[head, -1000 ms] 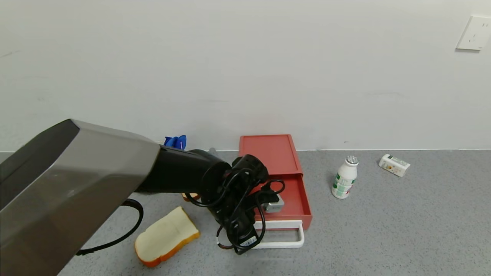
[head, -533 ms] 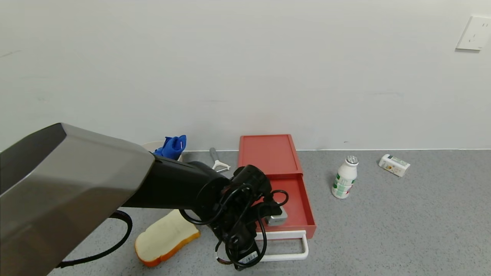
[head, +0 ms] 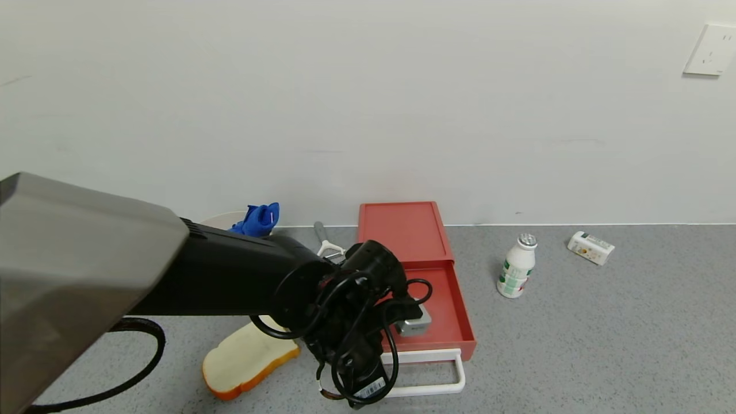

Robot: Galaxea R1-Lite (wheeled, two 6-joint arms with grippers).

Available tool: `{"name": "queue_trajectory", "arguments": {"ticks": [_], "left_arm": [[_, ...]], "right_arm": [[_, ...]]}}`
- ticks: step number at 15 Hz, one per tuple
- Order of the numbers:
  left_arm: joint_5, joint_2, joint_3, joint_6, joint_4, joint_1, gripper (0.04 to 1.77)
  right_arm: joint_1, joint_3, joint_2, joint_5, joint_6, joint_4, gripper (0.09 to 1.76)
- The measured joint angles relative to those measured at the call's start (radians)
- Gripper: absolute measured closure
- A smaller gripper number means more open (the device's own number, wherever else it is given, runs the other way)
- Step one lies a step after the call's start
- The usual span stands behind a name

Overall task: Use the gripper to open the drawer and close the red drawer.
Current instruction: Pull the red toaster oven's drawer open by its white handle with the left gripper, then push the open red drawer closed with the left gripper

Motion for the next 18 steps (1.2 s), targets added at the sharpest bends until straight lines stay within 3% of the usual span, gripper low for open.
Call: {"name": "queue_trajectory", "arguments": {"ticks": [4,7,14,18], "left_arm": [[0.014,-0.112,-0.005,-0.079,0.0,-0.012,1.7],[0.078,-0.204,-0.011,-0.237,-0.002,-0.024,1.7],[0.128,-0.371,0.009,-0.521,0.022,-0.003,1.7],[0.139,-0.431,0.038,-0.549,0.064,0.068,1.7]], "right_arm": [[0.0,0.0,0.0,0.0,0.0,0.0,0.15],[0.0,0.0,0.0,0.0,0.0,0.0,0.15],[0.0,0.0,0.0,0.0,0.0,0.0,0.15],[0.0,0.0,0.0,0.0,0.0,0.0,0.15]]}}
